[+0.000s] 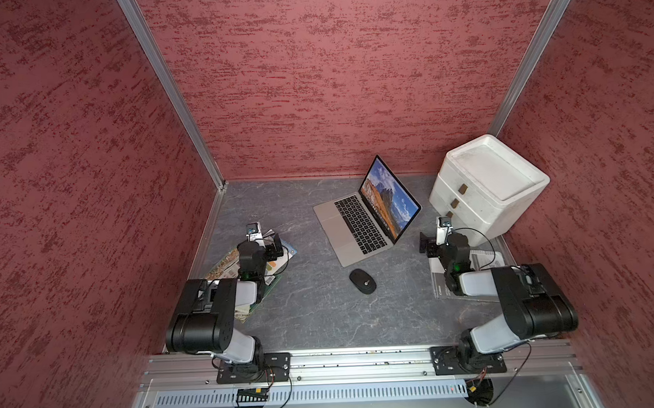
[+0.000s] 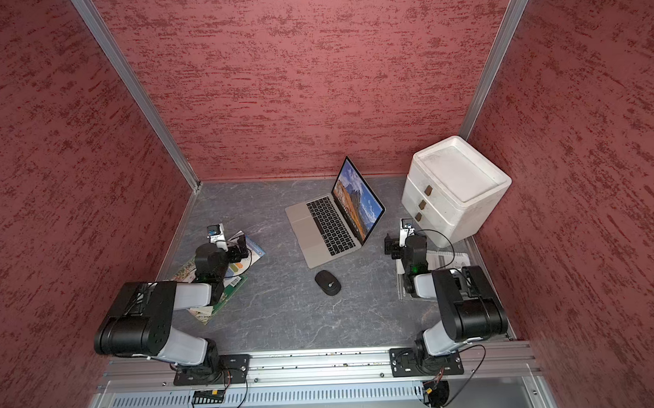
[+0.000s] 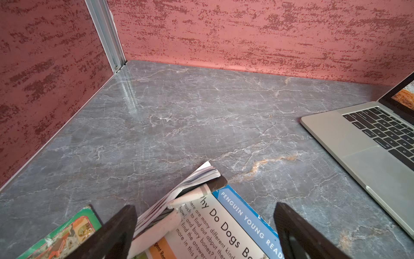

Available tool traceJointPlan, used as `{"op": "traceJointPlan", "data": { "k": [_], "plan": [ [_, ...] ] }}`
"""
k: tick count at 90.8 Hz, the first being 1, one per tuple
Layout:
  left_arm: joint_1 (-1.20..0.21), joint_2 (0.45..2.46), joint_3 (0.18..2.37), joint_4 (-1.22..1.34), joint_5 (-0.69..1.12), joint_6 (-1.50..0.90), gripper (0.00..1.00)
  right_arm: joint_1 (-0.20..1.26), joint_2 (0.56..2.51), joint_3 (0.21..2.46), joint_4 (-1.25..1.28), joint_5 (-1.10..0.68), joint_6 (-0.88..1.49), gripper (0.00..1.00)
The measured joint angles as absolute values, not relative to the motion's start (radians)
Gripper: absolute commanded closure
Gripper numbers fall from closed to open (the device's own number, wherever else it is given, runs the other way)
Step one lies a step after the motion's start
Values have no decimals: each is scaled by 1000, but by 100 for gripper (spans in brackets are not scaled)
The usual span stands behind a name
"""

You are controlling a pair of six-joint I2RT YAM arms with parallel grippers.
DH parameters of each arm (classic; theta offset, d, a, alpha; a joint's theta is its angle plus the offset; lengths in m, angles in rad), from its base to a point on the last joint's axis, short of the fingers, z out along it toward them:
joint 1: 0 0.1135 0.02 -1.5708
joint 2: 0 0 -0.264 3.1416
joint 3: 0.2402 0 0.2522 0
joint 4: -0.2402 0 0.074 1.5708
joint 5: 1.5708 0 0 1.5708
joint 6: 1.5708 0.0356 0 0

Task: Insert the wireless mouse receiver into the laptop
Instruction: Pick up the mouse from the center of the board.

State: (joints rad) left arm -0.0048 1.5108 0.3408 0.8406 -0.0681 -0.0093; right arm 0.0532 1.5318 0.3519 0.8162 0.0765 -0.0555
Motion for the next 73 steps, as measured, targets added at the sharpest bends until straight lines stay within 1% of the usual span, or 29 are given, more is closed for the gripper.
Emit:
{"op": "traceJointPlan", "data": {
  "k": [32, 38, 44, 49, 53, 59, 62, 73],
  "plan": [
    [32, 1509, 351, 878, 2, -2, 0, 48, 1522, 355, 861, 71, -30, 1],
    [33, 1446, 353, 815, 17, -1, 0, 49, 1435, 354, 798, 82, -21, 1],
    [27, 1315, 367, 690, 21, -6, 0, 49, 1264, 380, 643, 85, 24, 1],
    [10, 1180, 399, 581, 22, -23, 0, 52, 1120, 452, 493, 51, 66, 2],
    [-12, 1089, 439, 511, 19, -50, 0, 59, 1044, 530, 402, 19, 91, 2],
    [-64, 989, 497, 432, 26, -99, 0, 115, 973, 657, 274, -27, 121, 2],
    [-93, 955, 518, 397, 29, -123, 0, 168, 961, 711, 213, -45, 132, 1],
    [-226, 898, 548, 269, 57, -225, 0, 448, 991, 799, 18, -73, 163, 2]
  ]
}}
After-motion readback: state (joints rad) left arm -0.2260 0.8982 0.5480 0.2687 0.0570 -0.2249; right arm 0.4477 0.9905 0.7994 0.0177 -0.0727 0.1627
